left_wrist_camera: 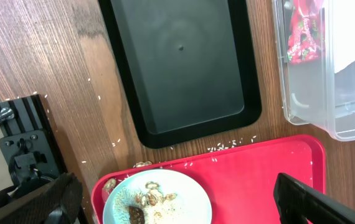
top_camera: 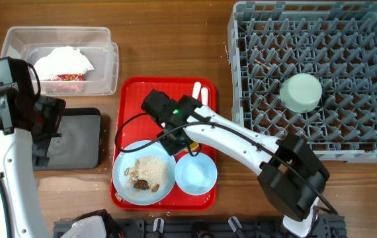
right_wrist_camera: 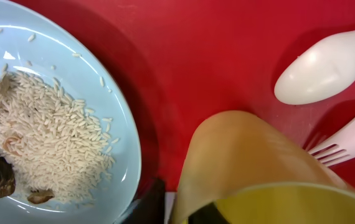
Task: Sort waste into correct bins and load items into the dishwasher rack
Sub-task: 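Grasp the yellow cup with the right gripper and lift it, then carry the yellow cup with the right gripper to the rack's top edge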
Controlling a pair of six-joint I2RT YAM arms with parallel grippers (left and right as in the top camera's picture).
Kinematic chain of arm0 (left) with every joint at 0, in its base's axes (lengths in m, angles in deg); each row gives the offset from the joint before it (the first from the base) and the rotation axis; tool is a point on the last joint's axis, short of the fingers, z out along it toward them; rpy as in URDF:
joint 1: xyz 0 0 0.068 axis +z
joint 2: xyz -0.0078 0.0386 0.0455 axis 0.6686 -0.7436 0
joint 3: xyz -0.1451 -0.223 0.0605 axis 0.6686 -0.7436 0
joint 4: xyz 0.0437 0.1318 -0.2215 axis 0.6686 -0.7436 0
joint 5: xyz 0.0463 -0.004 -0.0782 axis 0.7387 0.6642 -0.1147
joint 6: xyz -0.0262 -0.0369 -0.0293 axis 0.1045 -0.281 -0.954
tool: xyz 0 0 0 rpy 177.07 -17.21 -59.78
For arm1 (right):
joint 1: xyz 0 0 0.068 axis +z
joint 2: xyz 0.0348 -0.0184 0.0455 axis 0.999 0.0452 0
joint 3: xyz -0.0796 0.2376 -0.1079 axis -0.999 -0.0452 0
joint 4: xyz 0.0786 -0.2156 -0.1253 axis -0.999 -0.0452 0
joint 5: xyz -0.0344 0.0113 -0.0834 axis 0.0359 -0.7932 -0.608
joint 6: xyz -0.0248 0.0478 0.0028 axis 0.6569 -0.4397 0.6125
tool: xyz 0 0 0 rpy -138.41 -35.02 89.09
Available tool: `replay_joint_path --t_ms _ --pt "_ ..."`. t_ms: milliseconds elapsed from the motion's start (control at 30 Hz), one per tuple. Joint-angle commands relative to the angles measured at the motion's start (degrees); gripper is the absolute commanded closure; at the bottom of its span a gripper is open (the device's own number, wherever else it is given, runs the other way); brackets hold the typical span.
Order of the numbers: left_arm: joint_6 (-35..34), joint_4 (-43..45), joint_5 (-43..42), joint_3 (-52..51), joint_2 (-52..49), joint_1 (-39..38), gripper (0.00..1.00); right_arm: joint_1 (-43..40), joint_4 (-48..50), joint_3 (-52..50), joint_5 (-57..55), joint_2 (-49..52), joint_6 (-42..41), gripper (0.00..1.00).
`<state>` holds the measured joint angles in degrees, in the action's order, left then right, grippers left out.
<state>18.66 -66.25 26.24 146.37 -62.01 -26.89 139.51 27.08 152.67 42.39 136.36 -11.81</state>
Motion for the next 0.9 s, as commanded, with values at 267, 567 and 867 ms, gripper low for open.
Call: replay_joint_path --t_ms 267,567,867 --pt "-1.0 -0.1 1.0 -0.2 0.4 0.2 0.0 0.2 -0.7 2.4 0.4 0.4 -0.9 0.96" --pt "-1.0 -0.1 1.0 -0.2 0.4 0.2 0.0 -9.0 -12.5 20.9 1.9 0.2 2.8 0.96" --pt "-1.0 -0.1 1.0 -0.2 0.4 0.2 0.0 -34.5 -13.8 26.1 33.9 -2.8 17.8 0.96"
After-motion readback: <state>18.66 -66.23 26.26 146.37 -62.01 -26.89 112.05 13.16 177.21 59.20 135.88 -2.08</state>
